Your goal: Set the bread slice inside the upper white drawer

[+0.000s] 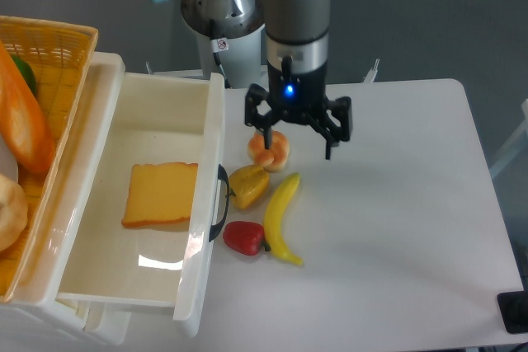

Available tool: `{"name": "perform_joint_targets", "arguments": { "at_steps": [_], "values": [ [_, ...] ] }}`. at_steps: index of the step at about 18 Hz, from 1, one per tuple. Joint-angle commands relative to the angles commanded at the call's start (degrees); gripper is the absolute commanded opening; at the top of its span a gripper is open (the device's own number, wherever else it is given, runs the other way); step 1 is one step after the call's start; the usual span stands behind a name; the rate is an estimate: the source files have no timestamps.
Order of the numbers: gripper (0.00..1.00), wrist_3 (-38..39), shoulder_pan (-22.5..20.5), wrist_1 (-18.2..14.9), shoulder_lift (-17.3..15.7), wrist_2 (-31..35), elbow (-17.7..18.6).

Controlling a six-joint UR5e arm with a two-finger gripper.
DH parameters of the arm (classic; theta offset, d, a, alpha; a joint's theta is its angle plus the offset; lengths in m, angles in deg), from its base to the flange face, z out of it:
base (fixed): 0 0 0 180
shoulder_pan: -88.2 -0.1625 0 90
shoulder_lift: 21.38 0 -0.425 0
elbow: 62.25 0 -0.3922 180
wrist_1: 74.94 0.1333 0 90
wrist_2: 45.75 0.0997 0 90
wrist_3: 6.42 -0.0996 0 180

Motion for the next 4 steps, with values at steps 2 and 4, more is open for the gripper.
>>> {"name": "perform_joint_targets", "arguments": {
  "at_steps": [2, 4],
  "values": [
    [1.00, -0.6, -0.1, 0.1, 0.9, 1.1, 0.0],
    [1.00, -0.6, 0.0, 0.3, 2.0, 1.2, 0.2]
  ]
}}
